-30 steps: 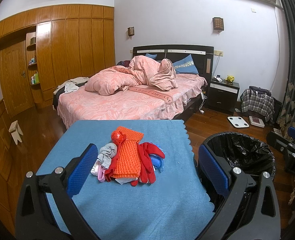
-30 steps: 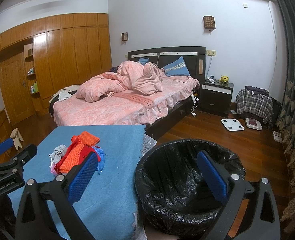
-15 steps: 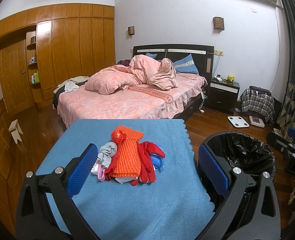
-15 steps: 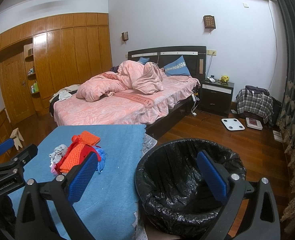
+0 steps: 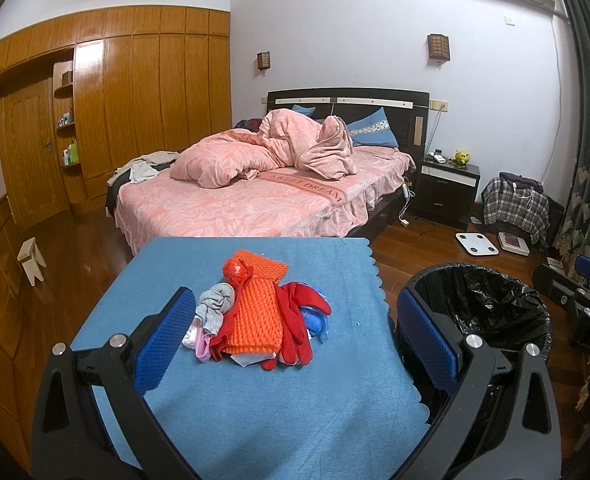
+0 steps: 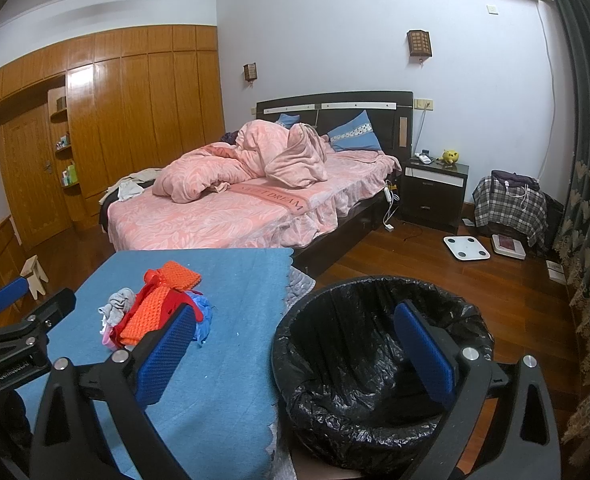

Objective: Collect trash

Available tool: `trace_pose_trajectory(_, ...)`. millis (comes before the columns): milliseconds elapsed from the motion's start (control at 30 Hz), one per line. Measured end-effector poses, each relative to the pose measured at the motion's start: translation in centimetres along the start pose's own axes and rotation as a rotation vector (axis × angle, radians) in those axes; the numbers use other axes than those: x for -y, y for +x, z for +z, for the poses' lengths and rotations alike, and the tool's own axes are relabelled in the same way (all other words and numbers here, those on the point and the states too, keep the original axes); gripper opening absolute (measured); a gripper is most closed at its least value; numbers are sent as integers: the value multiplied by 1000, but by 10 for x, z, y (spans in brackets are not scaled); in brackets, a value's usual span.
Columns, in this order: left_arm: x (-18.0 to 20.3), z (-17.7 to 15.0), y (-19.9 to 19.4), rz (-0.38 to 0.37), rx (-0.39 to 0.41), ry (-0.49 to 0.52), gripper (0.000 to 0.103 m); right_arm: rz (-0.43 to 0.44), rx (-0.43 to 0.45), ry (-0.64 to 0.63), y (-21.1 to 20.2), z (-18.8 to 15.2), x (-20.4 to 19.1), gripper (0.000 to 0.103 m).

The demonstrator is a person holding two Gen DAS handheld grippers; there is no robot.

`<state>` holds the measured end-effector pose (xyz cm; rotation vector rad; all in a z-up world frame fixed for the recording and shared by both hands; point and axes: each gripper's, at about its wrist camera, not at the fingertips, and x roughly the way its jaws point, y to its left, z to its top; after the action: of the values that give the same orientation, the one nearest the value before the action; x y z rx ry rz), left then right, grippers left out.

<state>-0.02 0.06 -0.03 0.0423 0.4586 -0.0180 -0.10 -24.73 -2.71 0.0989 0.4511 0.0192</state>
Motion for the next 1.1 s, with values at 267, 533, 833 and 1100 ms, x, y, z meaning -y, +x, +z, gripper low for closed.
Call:
trace_pose_trajectory(267,-1,0,1,4,0,-2,98,4,-7,3,2,-1,-2,97)
trace_pose_trajectory(533,-34,-8,16,81,-17,-42,98,33,-42,7,34,-10,-18,97)
trace_pose_trajectory(833,-95,-35,51,193,-57,-70,98,98,-90,9,86,-21,-54,97)
trace_pose_trajectory(1100,-117,-55,83,203,-96,-58,98,125,-119,-43,129,-31,-89,93)
